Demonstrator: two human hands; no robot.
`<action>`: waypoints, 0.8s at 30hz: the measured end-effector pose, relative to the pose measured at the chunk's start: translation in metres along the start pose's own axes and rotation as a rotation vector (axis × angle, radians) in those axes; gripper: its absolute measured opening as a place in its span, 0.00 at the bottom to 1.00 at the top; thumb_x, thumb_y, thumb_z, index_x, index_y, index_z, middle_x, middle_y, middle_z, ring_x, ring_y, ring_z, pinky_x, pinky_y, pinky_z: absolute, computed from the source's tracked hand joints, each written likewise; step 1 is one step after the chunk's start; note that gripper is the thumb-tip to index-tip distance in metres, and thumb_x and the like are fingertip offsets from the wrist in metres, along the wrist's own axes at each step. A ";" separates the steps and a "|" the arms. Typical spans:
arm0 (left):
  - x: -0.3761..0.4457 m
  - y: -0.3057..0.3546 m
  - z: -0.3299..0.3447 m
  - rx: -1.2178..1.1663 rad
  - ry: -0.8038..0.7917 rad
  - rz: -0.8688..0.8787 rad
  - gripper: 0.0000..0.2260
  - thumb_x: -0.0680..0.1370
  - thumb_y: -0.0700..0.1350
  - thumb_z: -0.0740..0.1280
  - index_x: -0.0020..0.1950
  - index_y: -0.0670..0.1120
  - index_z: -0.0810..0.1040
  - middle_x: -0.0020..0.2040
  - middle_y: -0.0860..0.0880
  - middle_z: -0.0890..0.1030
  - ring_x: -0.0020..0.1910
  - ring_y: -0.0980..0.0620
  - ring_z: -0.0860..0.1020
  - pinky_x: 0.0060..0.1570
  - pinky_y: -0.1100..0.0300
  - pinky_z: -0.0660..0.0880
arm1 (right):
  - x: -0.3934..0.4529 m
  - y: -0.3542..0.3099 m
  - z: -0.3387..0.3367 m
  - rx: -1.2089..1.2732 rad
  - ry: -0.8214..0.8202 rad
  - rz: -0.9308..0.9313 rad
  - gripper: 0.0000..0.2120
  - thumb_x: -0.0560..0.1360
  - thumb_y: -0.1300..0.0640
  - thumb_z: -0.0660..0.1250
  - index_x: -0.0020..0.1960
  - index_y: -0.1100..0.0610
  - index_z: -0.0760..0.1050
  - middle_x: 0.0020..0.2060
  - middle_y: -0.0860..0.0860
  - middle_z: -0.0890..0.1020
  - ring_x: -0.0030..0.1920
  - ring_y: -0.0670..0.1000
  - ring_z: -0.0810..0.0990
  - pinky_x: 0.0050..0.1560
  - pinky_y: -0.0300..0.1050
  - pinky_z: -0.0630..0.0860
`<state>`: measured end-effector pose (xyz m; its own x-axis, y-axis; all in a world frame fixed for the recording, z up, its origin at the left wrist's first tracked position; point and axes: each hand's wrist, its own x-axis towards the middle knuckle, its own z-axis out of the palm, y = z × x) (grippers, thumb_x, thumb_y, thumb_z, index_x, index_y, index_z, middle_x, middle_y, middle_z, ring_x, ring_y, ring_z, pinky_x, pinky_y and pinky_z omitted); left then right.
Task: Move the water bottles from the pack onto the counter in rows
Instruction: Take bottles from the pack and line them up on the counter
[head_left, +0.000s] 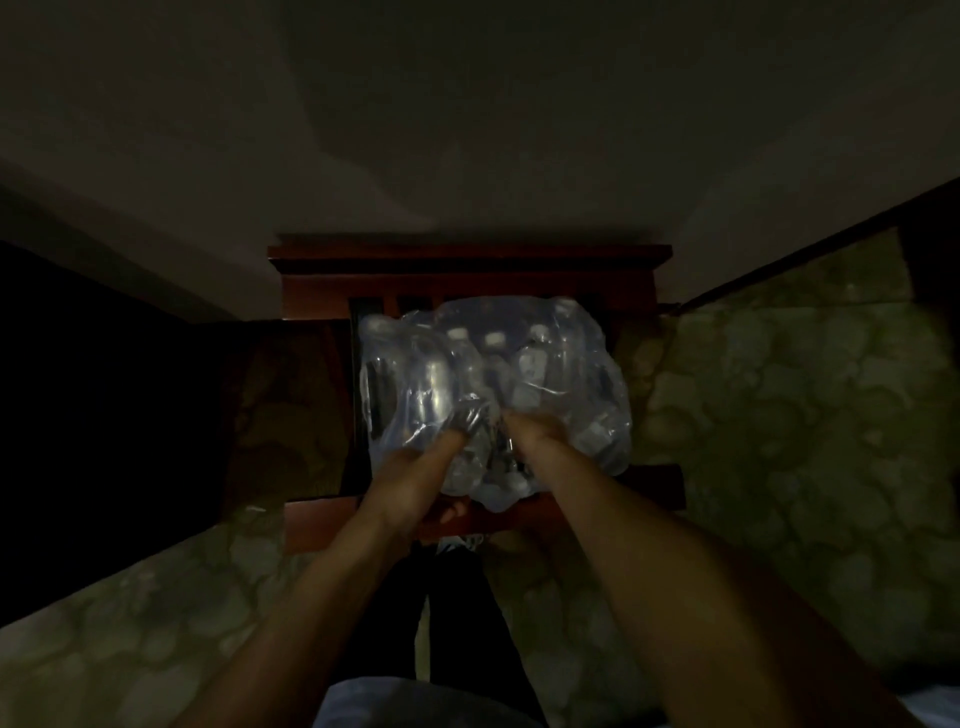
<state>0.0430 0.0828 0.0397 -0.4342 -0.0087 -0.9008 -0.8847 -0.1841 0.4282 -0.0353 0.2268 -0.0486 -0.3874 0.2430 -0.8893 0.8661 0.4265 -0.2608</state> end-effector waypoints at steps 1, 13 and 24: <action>0.001 -0.001 0.001 0.001 0.003 0.001 0.20 0.76 0.59 0.67 0.39 0.43 0.84 0.32 0.45 0.83 0.26 0.52 0.78 0.32 0.62 0.72 | -0.005 -0.002 -0.001 0.087 -0.051 0.016 0.14 0.76 0.50 0.67 0.53 0.60 0.78 0.52 0.57 0.82 0.47 0.56 0.81 0.46 0.48 0.80; -0.038 0.018 0.008 -0.047 -0.058 0.067 0.16 0.80 0.57 0.63 0.48 0.44 0.80 0.45 0.42 0.85 0.44 0.44 0.82 0.46 0.53 0.79 | -0.109 -0.019 -0.050 0.157 -0.184 0.182 0.18 0.71 0.44 0.71 0.49 0.57 0.73 0.46 0.57 0.80 0.44 0.55 0.81 0.51 0.49 0.81; -0.089 0.039 -0.017 0.001 -0.097 0.155 0.19 0.78 0.58 0.66 0.52 0.42 0.82 0.41 0.43 0.85 0.35 0.49 0.81 0.36 0.59 0.75 | -0.185 -0.035 -0.073 -0.354 -0.087 -0.050 0.30 0.63 0.31 0.69 0.55 0.52 0.75 0.49 0.51 0.81 0.45 0.51 0.80 0.45 0.42 0.77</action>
<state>0.0505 0.0598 0.1351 -0.5795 0.0584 -0.8129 -0.8063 -0.1866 0.5613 -0.0174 0.2302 0.1521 -0.3850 0.1461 -0.9113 0.6777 0.7151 -0.1717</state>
